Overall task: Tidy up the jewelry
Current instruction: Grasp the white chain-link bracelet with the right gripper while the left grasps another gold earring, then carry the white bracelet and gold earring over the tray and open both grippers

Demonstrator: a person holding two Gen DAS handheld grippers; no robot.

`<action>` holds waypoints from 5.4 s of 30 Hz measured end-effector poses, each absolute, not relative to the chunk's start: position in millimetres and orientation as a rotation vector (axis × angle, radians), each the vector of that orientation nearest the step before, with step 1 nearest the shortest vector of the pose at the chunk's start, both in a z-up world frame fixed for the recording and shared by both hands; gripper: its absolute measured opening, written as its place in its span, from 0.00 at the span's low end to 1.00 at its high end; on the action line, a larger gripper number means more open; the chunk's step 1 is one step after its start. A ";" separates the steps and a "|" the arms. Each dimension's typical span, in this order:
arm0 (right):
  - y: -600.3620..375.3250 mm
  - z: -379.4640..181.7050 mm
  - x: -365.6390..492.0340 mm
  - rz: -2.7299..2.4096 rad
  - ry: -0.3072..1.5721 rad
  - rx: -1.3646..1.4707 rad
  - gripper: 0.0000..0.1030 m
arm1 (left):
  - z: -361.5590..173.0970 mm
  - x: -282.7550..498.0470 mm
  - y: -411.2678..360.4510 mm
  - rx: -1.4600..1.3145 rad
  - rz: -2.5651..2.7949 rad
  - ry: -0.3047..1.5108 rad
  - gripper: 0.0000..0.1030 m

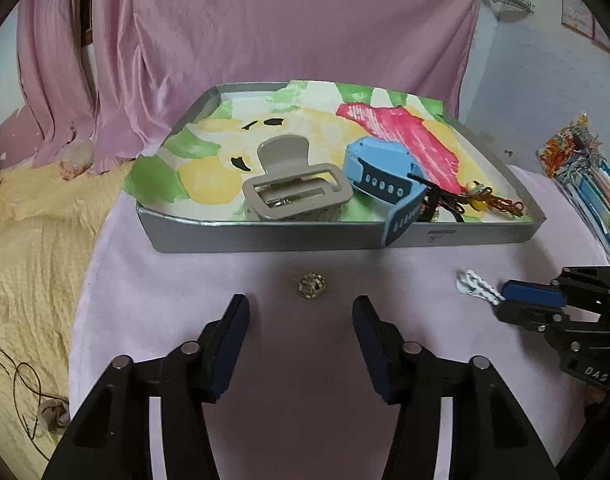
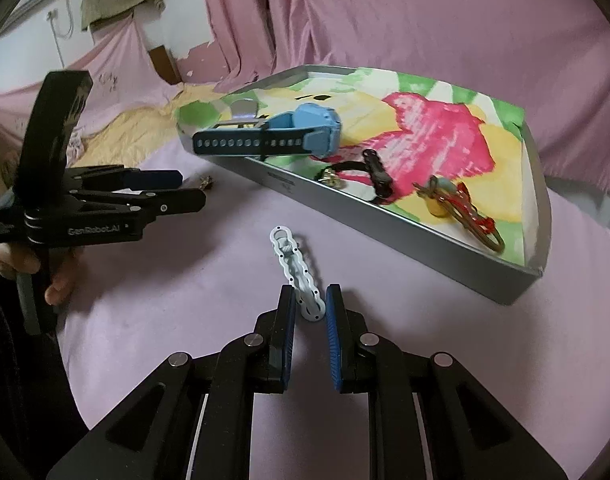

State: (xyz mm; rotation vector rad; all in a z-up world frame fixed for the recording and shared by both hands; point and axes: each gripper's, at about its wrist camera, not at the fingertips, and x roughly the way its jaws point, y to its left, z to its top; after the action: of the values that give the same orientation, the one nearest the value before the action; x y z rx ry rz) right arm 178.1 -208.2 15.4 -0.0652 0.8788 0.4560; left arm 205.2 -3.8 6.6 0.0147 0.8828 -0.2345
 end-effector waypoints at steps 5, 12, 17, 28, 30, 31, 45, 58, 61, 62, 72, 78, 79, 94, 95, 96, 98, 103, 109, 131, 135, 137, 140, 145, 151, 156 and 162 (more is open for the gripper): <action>-212.1 13.2 183.1 0.458 0.883 -0.034 0.13 | 5.6 211.1 -9.2 0.036 -0.221 0.884 0.40; -210.3 12.9 184.4 0.459 0.883 -0.045 0.13 | 6.5 213.7 -15.0 0.067 -0.204 0.876 0.17; -210.3 13.0 184.0 0.458 0.883 -0.045 0.13 | 6.4 212.9 -16.7 0.072 -0.218 0.876 0.16; -209.5 14.7 177.9 0.467 0.882 -0.040 0.11 | 9.9 191.8 -18.1 -0.006 -0.272 0.847 0.15; -211.2 16.7 174.8 0.466 0.870 -0.032 0.11 | 9.0 184.8 -21.3 -0.015 -0.284 0.835 0.15; -212.3 16.7 172.9 0.466 0.867 -0.029 0.11 | 7.3 181.6 -24.1 -0.019 -0.296 0.835 0.15; -231.1 12.6 153.3 0.455 0.837 0.036 0.11 | 11.4 152.2 -49.0 -0.018 -0.358 0.801 0.15; -247.1 13.4 144.1 0.434 0.806 0.076 0.11 | 10.8 150.7 -61.0 -0.016 -0.369 0.803 0.15; -246.7 8.7 146.0 0.428 0.820 0.066 0.11 | 9.3 151.2 -62.0 -0.013 -0.370 0.808 0.15; -245.6 7.7 146.4 0.427 0.824 0.057 0.11 | 8.7 151.8 -62.3 -0.012 -0.369 0.810 0.15; -230.6 9.7 148.4 0.414 0.844 -0.047 0.11 | 2.6 154.4 -62.1 -0.019 -0.370 0.833 0.15; -220.9 12.7 154.7 0.419 0.854 -0.088 0.22 | 2.4 155.0 -57.8 -0.042 -0.369 0.832 0.15; -219.4 12.3 155.2 0.422 0.854 -0.091 0.24 | 2.3 155.0 -57.2 -0.045 -0.370 0.831 0.15; -211.5 20.4 157.5 0.443 0.838 -0.104 0.11 | 13.4 155.4 -51.7 -0.072 -0.381 0.782 0.15; -214.8 25.8 156.7 0.441 0.820 -0.091 0.11 | 18.2 156.0 -51.9 -0.075 -0.384 0.766 0.15; -218.0 31.6 156.2 0.438 0.801 -0.082 0.11 | 23.9 156.7 -52.8 -0.074 -0.387 0.747 0.15; -225.0 45.1 155.8 0.422 0.753 -0.067 0.11 | 34.7 159.0 -55.6 -0.072 -0.392 0.714 0.15; -245.7 74.5 165.8 0.350 0.644 -0.018 0.11 | 57.0 175.4 -66.8 -0.071 -0.412 0.641 0.15; -268.4 75.8 193.0 0.274 0.612 0.060 0.11 | 62.9 203.6 -89.1 -0.041 -0.442 0.622 0.15; -271.3 21.5 238.8 0.280 0.752 0.136 0.11 | 25.3 244.7 -119.0 0.040 -0.422 0.789 0.16; -272.8 20.0 240.4 0.283 0.763 0.146 0.12 | 24.5 244.9 -116.9 0.031 -0.420 0.786 0.16; -273.7 19.6 240.0 0.284 0.764 0.150 0.12 | 24.2 243.7 -116.4 0.031 -0.420 0.782 0.16; -275.0 19.9 238.2 0.284 0.758 0.158 0.12 | 24.4 242.7 -115.4 0.027 -0.417 0.774 0.22; -279.7 24.6 229.8 0.277 0.711 0.170 0.15 | 27.1 236.5 -107.2 -0.018 -0.417 0.746 0.55; -287.8 32.3 216.8 0.250 0.639 0.191 0.19 | 36.9 221.8 -93.6 -0.070 -0.405 0.670 0.55; -291.5 40.9 198.0 0.215 0.569 0.194 0.43 | 46.8 204.0 -77.7 -0.116 -0.361 0.586 0.73; -291.0 52.6 167.8 0.174 0.473 0.189 0.66 | 53.5 182.4 -60.0 -0.134 -0.284 0.531 0.94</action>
State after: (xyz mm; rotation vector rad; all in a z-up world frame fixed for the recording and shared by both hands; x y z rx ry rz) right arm 167.8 -291.0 52.6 0.1891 0.4730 0.1744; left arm 182.4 -60.0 53.5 -0.1335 0.5314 -0.2842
